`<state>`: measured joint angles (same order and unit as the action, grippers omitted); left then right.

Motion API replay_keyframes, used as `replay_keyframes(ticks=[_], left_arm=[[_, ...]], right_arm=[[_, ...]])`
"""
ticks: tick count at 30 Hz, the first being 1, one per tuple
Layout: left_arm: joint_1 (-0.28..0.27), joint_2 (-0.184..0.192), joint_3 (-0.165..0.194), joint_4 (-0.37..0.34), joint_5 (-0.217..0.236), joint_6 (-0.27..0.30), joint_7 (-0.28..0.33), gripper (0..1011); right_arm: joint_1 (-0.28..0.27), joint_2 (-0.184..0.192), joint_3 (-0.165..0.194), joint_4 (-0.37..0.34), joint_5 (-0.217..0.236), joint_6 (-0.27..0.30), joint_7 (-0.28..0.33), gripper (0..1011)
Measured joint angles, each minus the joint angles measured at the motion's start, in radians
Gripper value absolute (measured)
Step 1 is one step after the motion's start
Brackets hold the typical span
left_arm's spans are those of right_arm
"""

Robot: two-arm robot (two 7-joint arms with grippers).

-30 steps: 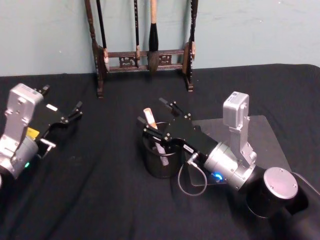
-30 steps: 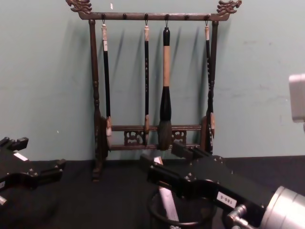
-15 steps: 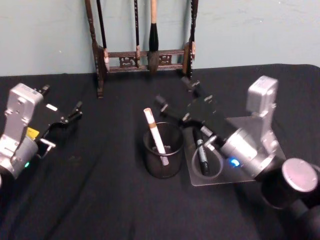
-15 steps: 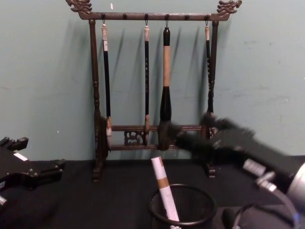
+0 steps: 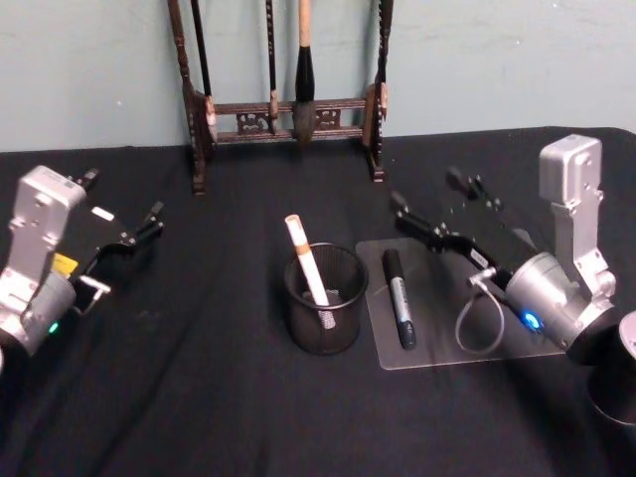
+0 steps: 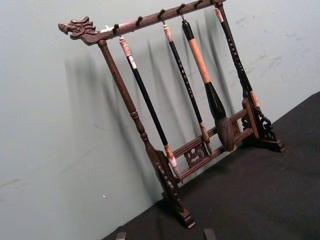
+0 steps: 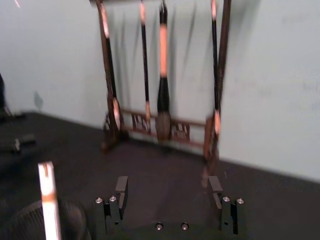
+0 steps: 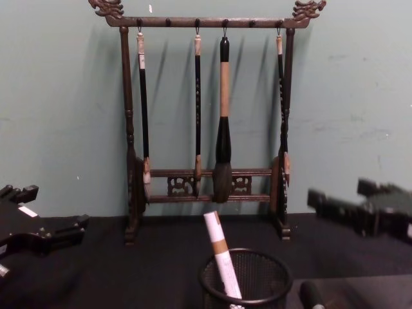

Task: Pick up the water-based marker from the table and place it into the pen holder.

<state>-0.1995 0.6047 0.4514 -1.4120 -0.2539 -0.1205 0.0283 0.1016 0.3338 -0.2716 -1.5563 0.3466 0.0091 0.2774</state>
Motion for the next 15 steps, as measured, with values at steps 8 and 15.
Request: replay_keyframes(ticks=[8,15], left_arm=[[0.0,0.0,0.0,0.0,0.0,0.0,0.0,1001],[0.0,0.0,0.0,0.0,0.0,0.0,0.0,1001]], right_arm=[[0.003,0.011,-0.018,-0.002,-0.026,0.201,-0.021,1002],[0.024,-0.005,-0.037,0.022,-0.038,0.275,-0.027,1002]])
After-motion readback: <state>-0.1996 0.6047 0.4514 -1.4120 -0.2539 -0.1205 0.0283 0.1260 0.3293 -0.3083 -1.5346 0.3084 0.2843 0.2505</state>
